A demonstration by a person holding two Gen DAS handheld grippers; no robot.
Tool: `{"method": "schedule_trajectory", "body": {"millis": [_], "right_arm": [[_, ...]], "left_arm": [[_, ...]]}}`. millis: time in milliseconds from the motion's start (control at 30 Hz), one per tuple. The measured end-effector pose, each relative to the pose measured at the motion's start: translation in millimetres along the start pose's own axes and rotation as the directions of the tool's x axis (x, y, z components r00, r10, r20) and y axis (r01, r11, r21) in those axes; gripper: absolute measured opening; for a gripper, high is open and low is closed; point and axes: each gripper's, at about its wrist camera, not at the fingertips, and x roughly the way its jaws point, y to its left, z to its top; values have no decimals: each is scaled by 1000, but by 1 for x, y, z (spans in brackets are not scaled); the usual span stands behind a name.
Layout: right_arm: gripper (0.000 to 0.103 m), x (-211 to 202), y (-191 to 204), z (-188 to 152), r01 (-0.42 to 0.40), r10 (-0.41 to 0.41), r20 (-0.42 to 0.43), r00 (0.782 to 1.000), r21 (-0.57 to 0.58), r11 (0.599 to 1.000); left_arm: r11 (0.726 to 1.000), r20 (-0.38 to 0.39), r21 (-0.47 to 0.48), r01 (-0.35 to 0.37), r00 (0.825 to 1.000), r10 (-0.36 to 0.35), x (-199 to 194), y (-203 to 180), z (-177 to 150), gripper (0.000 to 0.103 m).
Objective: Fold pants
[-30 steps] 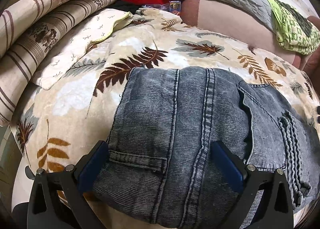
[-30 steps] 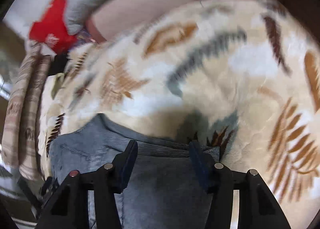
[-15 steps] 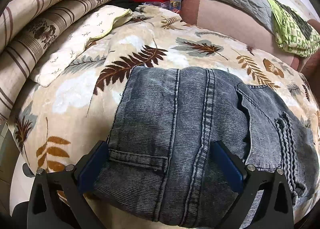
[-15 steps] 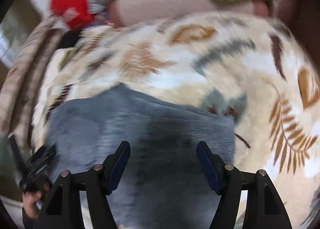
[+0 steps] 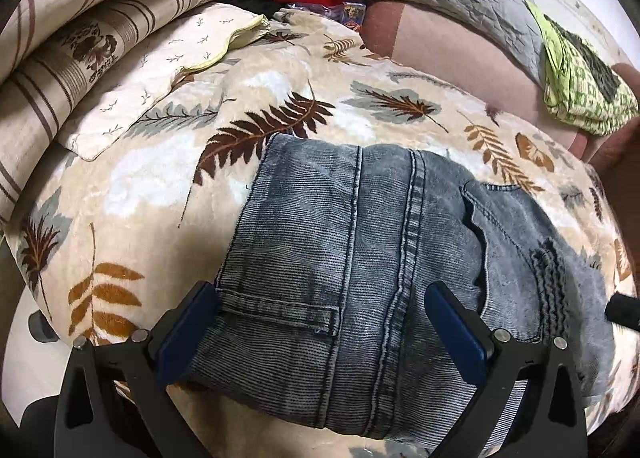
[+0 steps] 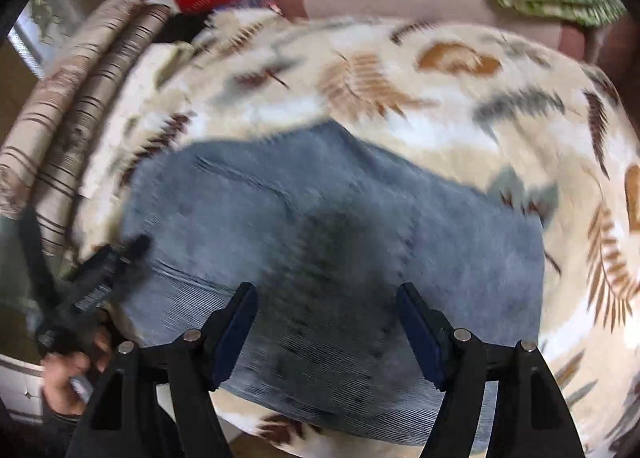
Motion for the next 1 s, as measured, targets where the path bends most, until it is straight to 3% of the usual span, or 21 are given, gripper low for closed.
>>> {"method": "schedule_trajectory", "body": {"millis": [133, 233, 333, 400, 467, 533, 767, 900, 1000], "right_arm": [[75, 5, 17, 23, -24, 24, 11, 1000, -9, 1000], [75, 26, 14, 53, -155, 154, 23, 988, 91, 984], [75, 52, 14, 83, -221, 219, 28, 975, 155, 963], [75, 82, 10, 101, -186, 186, 13, 982, 148, 971], [75, 122, -9, 106, -86, 109, -89, 990, 234, 969], [74, 127, -20, 103, -121, 142, -52, 988, 290, 949], [74, 62, 15, 67, -169, 168, 15, 986, 131, 977], [75, 35, 47, 28, -93, 93, -14, 996, -50, 994], [75, 49, 63, 7, -137, 125, -96, 987, -130, 982]], "left_arm": [[1000, -2, -9, 11, 1000, -11, -1, 3, 1, 103], [999, 11, -35, 24, 1000, -24, -4, 7, 3, 103], [998, 3, -49, 32, 999, -32, -3, 9, 4, 103], [998, -1, -48, 34, 999, -34, -1, 9, 5, 103], [998, 0, -46, 34, 999, -34, 0, 9, 6, 103], [999, 2, -45, 28, 1000, -28, 0, 10, 6, 103], [999, 9, -39, -4, 1000, 5, 1, 2, 4, 103], [999, 23, 1, -45, 999, 45, 0, -5, -1, 103], [998, 34, 17, -68, 997, 67, -1, -7, -3, 103]]}}
